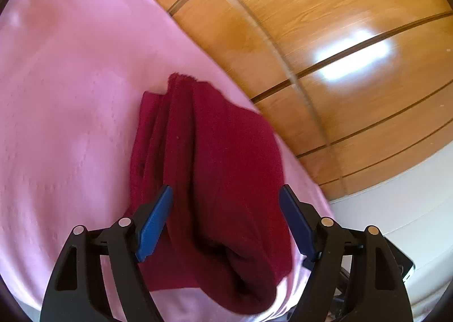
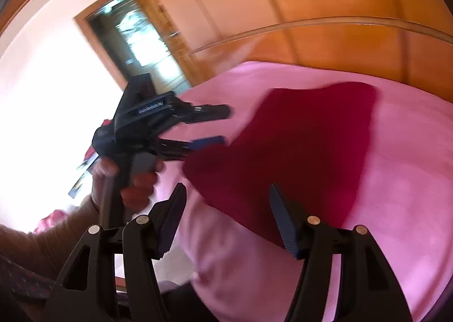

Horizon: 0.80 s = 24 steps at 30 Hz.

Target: Fold small clothes

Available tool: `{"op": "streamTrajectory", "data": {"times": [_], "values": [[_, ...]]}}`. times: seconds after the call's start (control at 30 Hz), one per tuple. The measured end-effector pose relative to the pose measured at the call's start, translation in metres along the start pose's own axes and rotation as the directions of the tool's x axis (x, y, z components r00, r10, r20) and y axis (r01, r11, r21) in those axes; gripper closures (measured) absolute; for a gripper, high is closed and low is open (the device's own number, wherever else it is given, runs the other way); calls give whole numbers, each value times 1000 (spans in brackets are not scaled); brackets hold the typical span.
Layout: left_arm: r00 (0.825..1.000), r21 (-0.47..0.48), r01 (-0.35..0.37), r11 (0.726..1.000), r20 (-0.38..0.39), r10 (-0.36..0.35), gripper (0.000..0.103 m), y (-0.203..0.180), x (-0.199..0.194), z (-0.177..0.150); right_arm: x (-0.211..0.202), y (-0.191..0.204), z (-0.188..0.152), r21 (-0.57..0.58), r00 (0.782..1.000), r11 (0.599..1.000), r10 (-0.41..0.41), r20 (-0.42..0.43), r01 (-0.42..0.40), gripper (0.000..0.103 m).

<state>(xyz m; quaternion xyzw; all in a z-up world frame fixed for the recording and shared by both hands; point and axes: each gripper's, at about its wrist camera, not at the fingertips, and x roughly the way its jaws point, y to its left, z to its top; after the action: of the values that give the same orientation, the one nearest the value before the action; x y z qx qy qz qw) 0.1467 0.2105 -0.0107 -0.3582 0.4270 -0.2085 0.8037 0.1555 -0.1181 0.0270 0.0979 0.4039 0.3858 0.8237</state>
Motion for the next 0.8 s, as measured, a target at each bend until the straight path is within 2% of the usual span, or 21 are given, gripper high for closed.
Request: {"op": "streamTrajectory", "data": {"times": [0.07,0.17,0.23,0.27,0.33,0.37,0.4,0.57,0.63,0.7,0.77,0.8], "values": [[999,11,-8,1000,-39,9,27,-2,10,4,-4,-16,-8,51,999,998,-43,3,43,42],[997,34,-61,998,-53,63,27,-11,18,7,-5,-26,-17,68,994,992,-106,-7,106,42],[994,71,-85,994,-67,90,31,-20,26,8,0,-27,-20,67,995,993,-98,-20,99,43],[991,87,-109,990,-68,115,40,-23,29,8,0,-27,-22,57,995,993,-99,-25,100,43],[983,139,-153,978,-77,165,66,-28,35,8,8,-24,-22,35,993,993,-107,-38,109,43],[980,156,-171,973,-79,185,87,-29,37,7,10,-19,-25,25,993,994,-109,-40,110,43],[975,179,-198,964,-67,213,90,-31,36,6,11,-18,-25,17,993,994,-109,-40,110,43],[965,237,-263,935,52,259,92,-35,2,1,11,-2,-29,-17,996,997,-82,-44,82,43],[946,252,-325,911,83,314,92,-27,-7,0,18,4,-31,-35,995,997,-77,-61,75,43],[921,242,-389,889,71,383,92,-14,-1,-2,32,5,-34,-32,994,997,-73,-83,71,43],[888,245,-458,855,69,455,88,-4,11,-9,45,3,-35,-34,992,996,-80,-101,77,43],[878,244,-477,844,84,472,86,-1,15,-15,50,-2,-35,-20,991,997,-78,-109,76,43]]}}
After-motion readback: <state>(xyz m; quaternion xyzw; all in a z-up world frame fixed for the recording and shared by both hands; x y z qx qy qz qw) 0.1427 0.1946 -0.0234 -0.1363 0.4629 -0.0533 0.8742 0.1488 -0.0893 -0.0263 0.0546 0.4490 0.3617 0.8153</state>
